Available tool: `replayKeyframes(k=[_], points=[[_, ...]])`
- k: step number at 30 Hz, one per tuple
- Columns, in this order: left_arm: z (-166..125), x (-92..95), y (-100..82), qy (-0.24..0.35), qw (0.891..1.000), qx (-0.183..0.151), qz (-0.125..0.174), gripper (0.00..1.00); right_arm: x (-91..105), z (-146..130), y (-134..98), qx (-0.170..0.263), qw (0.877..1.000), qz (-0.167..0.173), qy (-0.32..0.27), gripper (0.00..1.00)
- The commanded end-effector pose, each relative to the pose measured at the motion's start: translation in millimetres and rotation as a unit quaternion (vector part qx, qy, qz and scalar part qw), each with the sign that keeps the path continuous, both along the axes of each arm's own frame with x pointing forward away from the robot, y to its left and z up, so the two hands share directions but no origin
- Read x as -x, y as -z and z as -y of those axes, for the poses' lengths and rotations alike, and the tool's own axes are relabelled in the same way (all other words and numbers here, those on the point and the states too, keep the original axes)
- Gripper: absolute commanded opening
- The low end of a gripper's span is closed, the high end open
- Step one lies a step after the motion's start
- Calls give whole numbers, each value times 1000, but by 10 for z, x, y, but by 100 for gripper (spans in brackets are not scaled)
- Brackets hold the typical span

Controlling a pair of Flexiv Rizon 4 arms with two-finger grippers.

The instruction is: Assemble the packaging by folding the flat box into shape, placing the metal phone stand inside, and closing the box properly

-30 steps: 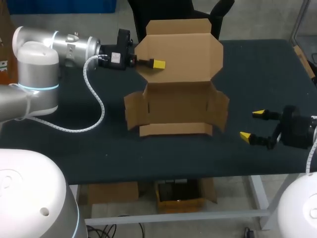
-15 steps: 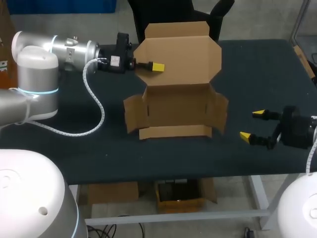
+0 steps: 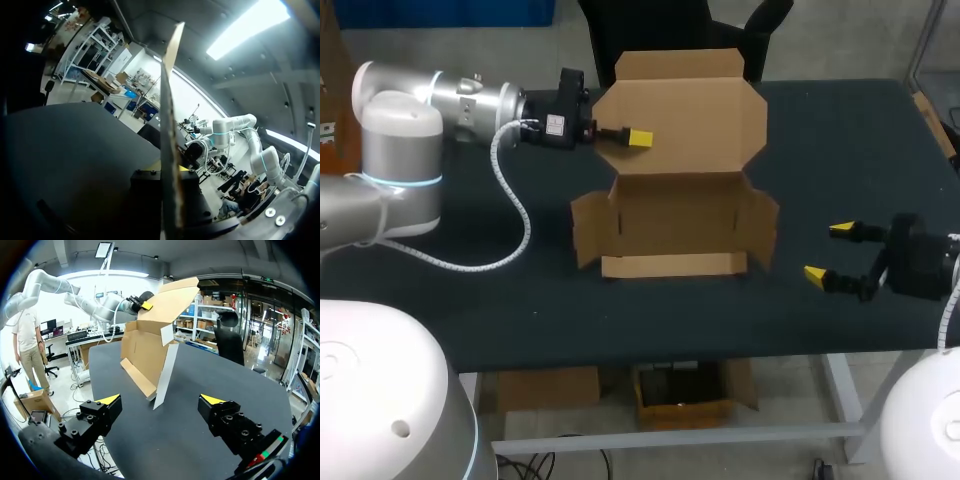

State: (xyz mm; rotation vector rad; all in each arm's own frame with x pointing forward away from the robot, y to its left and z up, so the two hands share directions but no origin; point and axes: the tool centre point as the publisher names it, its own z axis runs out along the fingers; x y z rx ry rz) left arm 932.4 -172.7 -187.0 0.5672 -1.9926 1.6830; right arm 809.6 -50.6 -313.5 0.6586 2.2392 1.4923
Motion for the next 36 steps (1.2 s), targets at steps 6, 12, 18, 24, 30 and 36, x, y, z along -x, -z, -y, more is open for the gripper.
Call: replayKeyframes(k=[6,12,18,24,30,36], points=[[-21,14,20,2,1000,-3,19,0,8,18,0,-3,1000,1,-2,100],[-22,32,31,-8,1000,-6,29,0,8,18,0,-3,1000,1,-2,100],[-13,59,38,-11,999,-10,39,0,8,18,0,-3,1000,1,-2,100],[-31,65,54,-16,999,-10,42,0,8,18,0,-3,1000,1,-2,100],[-54,71,79,-18,999,-9,43,0,8,18,0,-3,1000,1,-2,100],[-59,71,85,-18,999,-9,43,0,8,18,0,-3,1000,1,-2,100]])
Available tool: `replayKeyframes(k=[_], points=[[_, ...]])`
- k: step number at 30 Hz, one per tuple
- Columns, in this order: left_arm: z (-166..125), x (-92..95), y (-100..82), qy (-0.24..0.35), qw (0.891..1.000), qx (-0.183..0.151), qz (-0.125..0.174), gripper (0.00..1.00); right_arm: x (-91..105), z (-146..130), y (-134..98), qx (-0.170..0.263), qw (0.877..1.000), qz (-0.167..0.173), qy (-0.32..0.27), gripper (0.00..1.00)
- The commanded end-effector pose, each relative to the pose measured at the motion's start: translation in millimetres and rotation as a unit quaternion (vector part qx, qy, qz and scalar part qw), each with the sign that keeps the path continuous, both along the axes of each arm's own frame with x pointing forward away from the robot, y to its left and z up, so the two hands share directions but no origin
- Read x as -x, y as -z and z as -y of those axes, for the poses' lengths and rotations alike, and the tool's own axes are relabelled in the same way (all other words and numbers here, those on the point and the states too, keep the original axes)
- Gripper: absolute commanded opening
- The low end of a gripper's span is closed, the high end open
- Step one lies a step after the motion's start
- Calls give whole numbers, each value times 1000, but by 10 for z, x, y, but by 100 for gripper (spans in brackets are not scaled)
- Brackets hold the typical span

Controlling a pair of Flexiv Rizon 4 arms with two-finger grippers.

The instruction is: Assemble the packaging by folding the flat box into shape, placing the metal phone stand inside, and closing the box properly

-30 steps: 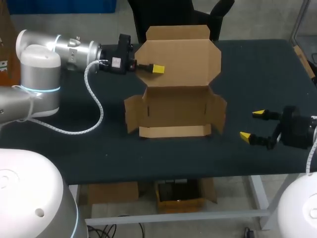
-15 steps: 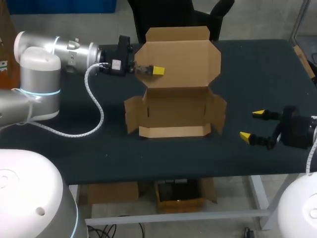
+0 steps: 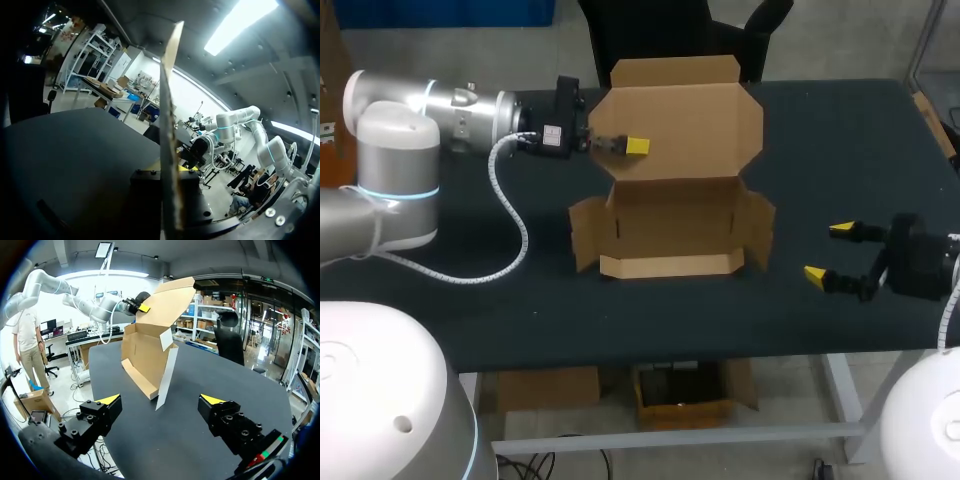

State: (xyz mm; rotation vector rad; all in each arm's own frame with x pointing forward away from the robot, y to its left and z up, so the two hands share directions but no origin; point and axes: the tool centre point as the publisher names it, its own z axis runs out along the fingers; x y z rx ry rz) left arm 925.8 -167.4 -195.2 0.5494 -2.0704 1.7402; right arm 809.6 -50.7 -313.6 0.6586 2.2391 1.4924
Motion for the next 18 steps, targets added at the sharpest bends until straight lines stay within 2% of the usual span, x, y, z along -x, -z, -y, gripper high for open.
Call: replayKeyframes(k=[1,15,18], points=[[-6,4,4,0,1000,0,0,0,8,18,-1,-3,1000,1,-2,100],[-6,4,4,0,1000,0,0,0,8,18,-1,-3,1000,1,-2,100],[-6,4,4,0,1000,0,0,0,53,-89,10,-2,1000,8,-8,100]])
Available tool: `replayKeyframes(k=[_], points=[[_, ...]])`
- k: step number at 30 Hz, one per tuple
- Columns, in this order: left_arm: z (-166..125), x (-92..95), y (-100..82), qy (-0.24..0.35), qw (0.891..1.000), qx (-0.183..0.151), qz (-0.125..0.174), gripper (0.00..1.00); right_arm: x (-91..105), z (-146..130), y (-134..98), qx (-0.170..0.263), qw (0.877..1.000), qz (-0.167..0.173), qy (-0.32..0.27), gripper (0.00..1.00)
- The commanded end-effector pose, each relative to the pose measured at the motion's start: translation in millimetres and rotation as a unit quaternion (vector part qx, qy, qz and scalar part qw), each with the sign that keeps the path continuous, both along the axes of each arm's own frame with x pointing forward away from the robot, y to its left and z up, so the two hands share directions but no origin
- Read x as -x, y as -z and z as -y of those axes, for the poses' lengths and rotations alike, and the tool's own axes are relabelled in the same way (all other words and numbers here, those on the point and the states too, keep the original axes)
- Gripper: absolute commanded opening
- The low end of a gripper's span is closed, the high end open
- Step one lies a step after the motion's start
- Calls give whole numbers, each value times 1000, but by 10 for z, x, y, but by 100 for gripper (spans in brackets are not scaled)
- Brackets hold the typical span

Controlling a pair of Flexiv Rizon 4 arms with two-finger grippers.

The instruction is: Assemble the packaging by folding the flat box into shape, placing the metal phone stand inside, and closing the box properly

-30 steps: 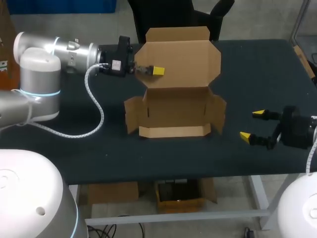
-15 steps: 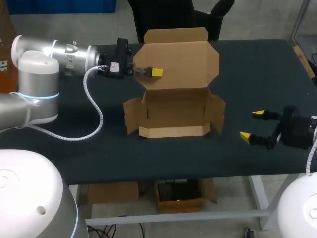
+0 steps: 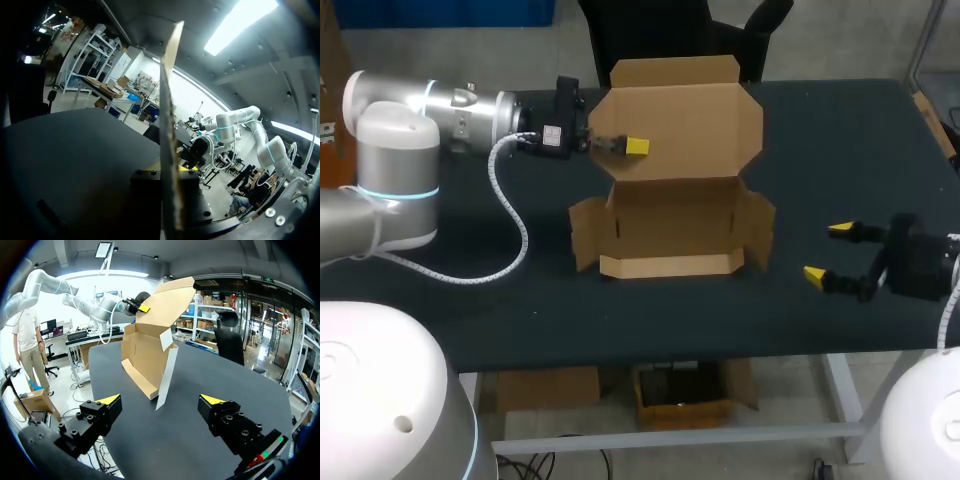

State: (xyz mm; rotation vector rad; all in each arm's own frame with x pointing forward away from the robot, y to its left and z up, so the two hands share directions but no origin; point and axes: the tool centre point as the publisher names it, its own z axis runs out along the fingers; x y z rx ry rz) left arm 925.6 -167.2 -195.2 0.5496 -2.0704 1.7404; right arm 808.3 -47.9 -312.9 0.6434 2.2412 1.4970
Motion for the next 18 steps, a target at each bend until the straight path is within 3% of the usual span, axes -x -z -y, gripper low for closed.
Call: replayKeyframes(k=[1,6,18], points=[[-5,3,3,0,1000,0,0,0,51,-81,18,-2,1000,7,-4,100],[-5,3,3,0,1000,0,0,0,111,-322,78,-1,1000,17,-11,100],[-5,3,3,0,1000,0,0,0,38,-852,298,-6,1000,12,-8,100]])
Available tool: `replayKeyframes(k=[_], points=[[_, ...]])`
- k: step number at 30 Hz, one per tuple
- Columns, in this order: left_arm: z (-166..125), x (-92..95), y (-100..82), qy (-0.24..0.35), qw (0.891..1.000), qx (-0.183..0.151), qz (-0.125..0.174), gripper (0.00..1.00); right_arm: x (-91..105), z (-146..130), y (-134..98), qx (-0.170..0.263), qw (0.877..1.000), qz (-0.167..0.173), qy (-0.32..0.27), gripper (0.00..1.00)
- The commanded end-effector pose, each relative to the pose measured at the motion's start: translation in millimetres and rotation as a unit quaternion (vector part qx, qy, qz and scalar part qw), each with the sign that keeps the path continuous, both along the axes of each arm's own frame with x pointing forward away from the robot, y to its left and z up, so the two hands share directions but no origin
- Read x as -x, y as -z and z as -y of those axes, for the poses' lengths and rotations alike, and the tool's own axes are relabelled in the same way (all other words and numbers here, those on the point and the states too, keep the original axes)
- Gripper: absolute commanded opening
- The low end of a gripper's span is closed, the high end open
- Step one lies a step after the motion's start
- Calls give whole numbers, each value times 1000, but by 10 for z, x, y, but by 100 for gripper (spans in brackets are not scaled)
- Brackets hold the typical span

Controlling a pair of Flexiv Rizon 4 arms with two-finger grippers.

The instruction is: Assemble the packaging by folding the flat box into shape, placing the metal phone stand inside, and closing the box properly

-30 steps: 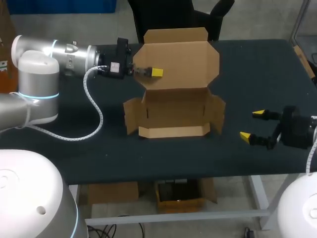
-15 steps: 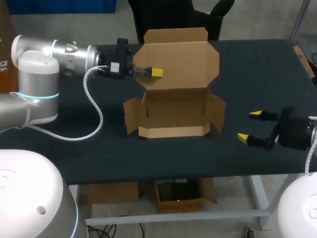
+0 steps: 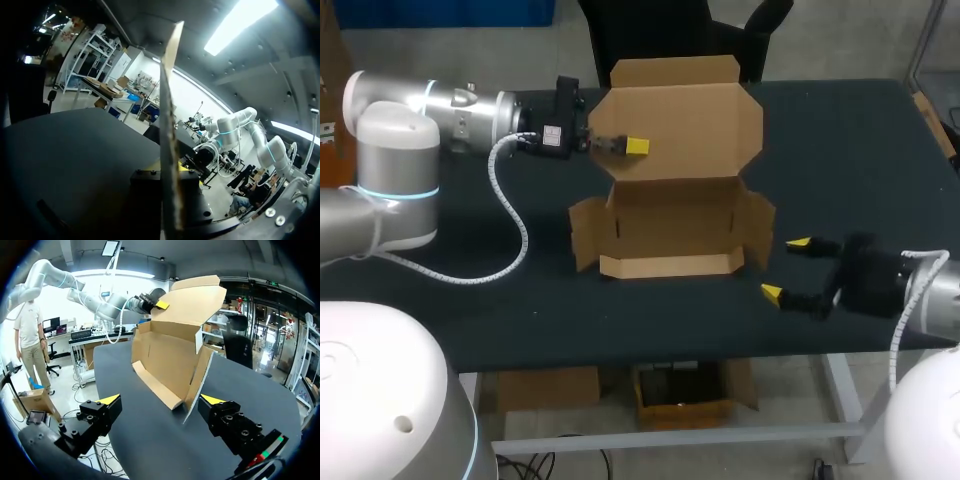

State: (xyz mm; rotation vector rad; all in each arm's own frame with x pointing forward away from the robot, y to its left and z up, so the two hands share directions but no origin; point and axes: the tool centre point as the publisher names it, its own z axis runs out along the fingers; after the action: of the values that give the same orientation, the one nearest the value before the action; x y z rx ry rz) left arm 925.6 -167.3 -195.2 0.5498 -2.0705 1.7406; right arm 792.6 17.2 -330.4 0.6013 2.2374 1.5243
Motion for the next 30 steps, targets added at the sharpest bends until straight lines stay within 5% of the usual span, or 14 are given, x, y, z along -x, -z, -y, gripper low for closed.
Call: replayKeyframes(k=[1,2,3,5,7,30], points=[[-6,2,3,0,1000,0,0,0,-120,-227,123,-4,1000,1,5,100],[-6,2,3,0,1000,0,0,0,-119,-246,125,-5,1000,1,6,95],[-6,2,3,0,1000,0,0,0,-115,-285,126,-7,1000,-1,8,62],[-6,2,3,0,1000,0,0,0,-106,-329,129,-11,1000,-3,9,37],[-6,2,3,0,1000,0,0,0,-99,-399,140,-16,1000,-9,16,0],[-6,2,3,0,1000,0,0,0,-406,-1112,549,-11,999,-28,33,0]])
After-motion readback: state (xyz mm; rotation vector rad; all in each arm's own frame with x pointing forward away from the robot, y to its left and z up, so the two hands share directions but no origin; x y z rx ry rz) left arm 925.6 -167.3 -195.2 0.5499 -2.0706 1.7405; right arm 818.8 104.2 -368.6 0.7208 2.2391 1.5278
